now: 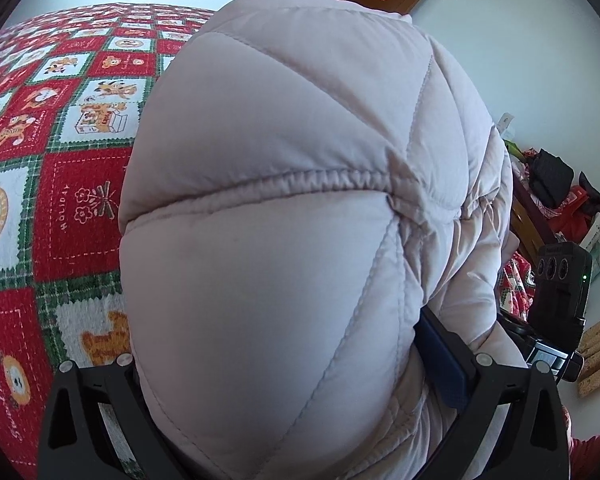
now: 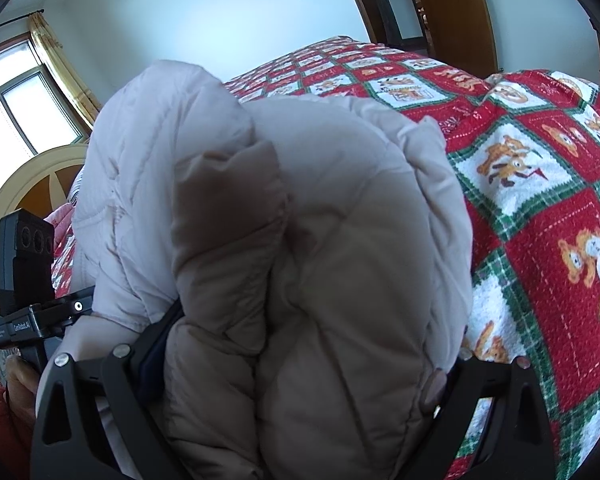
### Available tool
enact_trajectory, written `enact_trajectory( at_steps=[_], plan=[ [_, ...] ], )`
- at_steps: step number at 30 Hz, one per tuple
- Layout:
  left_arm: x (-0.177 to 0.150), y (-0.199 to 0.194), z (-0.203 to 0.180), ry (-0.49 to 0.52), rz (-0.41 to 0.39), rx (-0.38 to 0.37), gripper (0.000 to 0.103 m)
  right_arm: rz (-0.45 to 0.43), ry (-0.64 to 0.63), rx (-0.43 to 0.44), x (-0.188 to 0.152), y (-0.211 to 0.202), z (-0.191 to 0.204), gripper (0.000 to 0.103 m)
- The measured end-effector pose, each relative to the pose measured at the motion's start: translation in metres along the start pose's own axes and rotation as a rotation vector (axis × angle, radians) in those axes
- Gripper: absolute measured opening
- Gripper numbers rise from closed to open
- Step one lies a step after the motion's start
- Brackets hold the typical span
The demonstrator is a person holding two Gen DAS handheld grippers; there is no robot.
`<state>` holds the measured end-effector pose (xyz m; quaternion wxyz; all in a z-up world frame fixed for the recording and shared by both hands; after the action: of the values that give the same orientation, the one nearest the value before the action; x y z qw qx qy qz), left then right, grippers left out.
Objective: Fold large clothes
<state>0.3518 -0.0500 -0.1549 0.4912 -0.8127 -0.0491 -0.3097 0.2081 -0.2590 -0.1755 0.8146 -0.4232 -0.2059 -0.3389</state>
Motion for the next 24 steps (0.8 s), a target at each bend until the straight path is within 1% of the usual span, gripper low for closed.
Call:
enact_trajectory(
  at_steps=[5, 14, 20, 24],
  plan=[
    [-0.005, -0.002, 0.0, 0.007, -0.013, -0.006, 0.102, 0.001, -0.006, -0.01, 0.0, 0.0, 0.001, 0.098],
    [-0.008, -0.005, 0.006, 0.019, -0.039, -0.026, 0.102, -0.001, -0.089, -0.113, 0.0, -0.003, 0.021, 0.092],
    [-0.01, -0.007, 0.01, 0.013, -0.053, -0.034, 0.102, -0.011, -0.175, -0.227, -0.003, -0.006, 0.04, 0.088],
    [-0.013, -0.009, 0.012, 0.012, -0.057, -0.038, 0.102, -0.018, -0.181, -0.245, -0.005, -0.007, 0.043, 0.088]
  ],
)
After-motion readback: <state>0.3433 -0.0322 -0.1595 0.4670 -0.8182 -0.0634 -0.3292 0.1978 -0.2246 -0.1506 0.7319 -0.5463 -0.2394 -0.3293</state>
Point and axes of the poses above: each gripper's, at about its wrist camera, not at the fingertips, and y roughly the way its jaws point, z to its left, x to its top, the point moved 3 cm from there along y, roughly the way its jaws point, and after that the axes turned 13 degrees about x, right-handed, at the moved point
